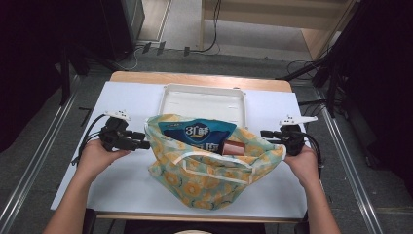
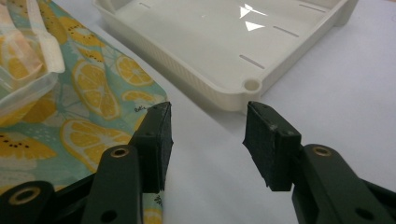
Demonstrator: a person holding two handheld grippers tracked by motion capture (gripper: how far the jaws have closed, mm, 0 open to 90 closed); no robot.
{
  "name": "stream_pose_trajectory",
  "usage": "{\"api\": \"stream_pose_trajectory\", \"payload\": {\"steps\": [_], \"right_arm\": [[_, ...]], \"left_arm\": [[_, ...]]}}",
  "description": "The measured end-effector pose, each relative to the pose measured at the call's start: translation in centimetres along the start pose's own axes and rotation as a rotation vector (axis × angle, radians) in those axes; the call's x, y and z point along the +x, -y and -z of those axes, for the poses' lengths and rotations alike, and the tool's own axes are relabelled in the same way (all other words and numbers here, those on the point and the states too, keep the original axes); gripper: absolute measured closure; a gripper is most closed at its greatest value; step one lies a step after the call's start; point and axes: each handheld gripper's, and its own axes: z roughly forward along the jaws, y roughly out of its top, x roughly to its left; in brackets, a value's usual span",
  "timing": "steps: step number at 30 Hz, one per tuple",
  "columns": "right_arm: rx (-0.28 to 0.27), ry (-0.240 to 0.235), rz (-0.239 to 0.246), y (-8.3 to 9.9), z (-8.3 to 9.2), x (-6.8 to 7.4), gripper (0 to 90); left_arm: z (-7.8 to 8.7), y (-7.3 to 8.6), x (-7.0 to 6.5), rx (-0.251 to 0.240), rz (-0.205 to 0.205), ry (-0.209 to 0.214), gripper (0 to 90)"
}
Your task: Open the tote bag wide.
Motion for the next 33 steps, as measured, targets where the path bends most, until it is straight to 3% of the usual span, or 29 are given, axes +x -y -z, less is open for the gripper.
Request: {"api": "stream_pose_trajectory", "payload": {"steps": [9,33], "right_arm": [[-0.019,0.005,0.039,-0.27,0.18,0.60,53.7],[0.012,-0.015,0.043,-0.64,0.26,1.02,53.2]], "left_arm": [[0.27,-0.01,0.06,-0.015,-0.001,0.024,44.5],[0.48,-0.25,-0.49,-0.004,-0.020,0.042,43.9]]}}
